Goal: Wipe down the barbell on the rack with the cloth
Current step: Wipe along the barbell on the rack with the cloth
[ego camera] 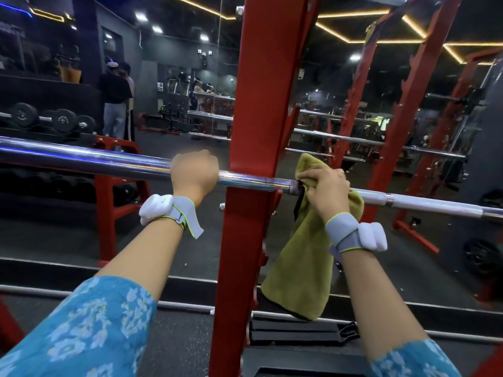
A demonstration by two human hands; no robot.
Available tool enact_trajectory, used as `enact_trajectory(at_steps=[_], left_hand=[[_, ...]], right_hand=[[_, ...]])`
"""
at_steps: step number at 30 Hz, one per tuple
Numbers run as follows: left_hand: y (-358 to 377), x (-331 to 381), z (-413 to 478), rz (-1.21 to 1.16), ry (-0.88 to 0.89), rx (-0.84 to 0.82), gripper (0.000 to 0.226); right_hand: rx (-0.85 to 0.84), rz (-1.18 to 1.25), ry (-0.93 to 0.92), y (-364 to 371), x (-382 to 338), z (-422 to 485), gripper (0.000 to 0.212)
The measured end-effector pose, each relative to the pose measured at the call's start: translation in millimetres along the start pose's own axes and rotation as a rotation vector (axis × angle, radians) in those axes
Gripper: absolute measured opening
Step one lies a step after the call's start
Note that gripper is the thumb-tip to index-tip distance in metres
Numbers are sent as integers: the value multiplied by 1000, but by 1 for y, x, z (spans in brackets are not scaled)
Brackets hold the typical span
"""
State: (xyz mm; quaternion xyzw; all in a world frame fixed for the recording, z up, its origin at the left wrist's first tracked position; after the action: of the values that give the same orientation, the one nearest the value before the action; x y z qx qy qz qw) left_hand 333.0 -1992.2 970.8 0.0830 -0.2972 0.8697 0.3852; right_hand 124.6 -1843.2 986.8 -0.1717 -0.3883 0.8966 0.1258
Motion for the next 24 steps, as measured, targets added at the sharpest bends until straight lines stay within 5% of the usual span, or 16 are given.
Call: enact_trajectory(at_steps=[10,17,24], left_hand=[[0,1,0,32,19,20,48],[2,0,-1,19,38,42,56],[1,0,0,26,35,27,57]], right_hand=[[249,90,-370,14,3,-23,33],[299,222,-220,-1,-3,-27,40],[397,453,-361,-23,-70,-33,41]])
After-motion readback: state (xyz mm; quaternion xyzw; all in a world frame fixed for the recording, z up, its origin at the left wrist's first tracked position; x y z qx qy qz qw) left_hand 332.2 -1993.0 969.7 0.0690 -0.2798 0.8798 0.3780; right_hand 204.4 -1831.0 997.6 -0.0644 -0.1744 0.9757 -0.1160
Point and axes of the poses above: each hand's wrist, its own z-axis towards the middle knuckle, its own y-axis out of the palm, x = y × z, the point moved 2 cm from there along z, towards the middle knuckle, and after that the axes turned 6 degrees about -z, right-handed, at the moved point
